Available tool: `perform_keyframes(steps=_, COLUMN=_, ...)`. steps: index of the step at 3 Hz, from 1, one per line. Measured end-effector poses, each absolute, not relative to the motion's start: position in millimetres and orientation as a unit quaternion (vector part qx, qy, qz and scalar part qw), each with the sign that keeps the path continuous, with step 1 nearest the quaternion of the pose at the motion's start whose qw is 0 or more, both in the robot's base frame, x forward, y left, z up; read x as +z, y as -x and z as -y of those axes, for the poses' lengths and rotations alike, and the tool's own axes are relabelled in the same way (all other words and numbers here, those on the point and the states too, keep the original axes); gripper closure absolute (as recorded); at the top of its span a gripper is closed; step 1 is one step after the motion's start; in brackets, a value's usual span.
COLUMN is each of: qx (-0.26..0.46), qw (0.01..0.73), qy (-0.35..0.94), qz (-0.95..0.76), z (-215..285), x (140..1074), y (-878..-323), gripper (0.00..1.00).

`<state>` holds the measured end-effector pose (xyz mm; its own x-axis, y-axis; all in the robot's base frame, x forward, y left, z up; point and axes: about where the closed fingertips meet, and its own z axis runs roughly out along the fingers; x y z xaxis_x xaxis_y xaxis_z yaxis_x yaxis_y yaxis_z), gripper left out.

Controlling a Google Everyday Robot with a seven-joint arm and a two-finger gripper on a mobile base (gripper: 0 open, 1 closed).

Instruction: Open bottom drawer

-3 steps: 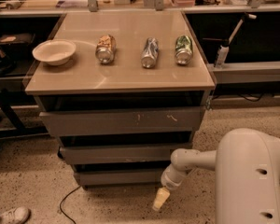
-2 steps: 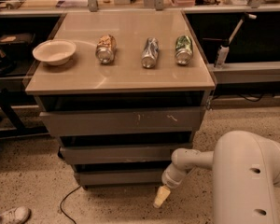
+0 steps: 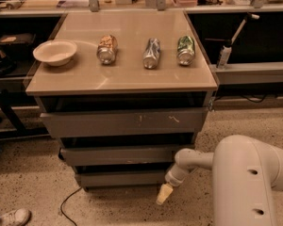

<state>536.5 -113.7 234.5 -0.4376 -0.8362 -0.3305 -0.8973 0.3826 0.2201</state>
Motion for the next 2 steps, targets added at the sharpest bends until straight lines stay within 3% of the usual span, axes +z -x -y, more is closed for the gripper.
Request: perform_keyframes(steps=2, qx=0.179, qw=0.102, qy=0.518, qz=-0.830, z=117.6, x=226.3, y=-556.2, gripper=0.00)
